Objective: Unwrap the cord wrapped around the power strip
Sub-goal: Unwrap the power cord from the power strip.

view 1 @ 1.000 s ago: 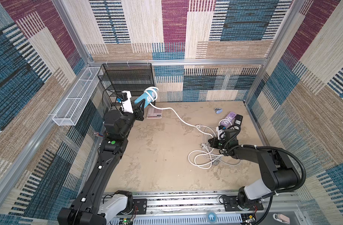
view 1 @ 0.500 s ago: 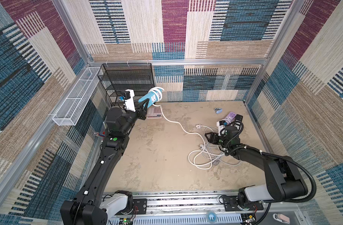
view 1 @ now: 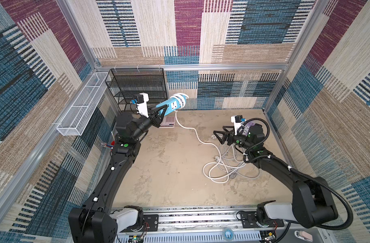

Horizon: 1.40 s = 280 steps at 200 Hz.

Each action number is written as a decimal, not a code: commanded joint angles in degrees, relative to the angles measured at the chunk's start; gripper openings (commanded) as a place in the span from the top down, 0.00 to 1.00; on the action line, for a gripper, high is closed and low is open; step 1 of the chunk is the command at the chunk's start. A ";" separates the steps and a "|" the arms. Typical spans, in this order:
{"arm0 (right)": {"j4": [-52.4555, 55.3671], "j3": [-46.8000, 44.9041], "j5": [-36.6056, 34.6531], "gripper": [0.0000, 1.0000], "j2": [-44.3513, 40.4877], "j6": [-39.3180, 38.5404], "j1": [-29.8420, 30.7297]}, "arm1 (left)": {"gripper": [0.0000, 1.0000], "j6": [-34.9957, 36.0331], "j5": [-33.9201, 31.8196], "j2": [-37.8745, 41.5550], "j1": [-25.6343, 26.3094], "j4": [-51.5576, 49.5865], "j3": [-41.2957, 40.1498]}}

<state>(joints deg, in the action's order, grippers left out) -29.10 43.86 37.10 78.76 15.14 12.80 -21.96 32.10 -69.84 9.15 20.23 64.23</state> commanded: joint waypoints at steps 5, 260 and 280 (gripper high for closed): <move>-18.22 4.23 8.73 0.02 5.93 -0.56 1.34 | 1.00 -5.60 8.04 -1.01 0.07 8.30 1.80; -49.09 42.54 -0.97 0.49 43.88 1.93 15.55 | 1.00 -17.68 18.44 -3.84 1.40 21.69 3.37; -47.23 43.85 -0.59 0.69 44.11 2.43 15.56 | 1.00 -17.68 18.32 -3.81 1.38 21.78 3.31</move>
<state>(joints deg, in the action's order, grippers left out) -76.79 86.28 36.45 122.56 15.35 28.27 -39.00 49.95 -73.78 10.52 37.50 66.94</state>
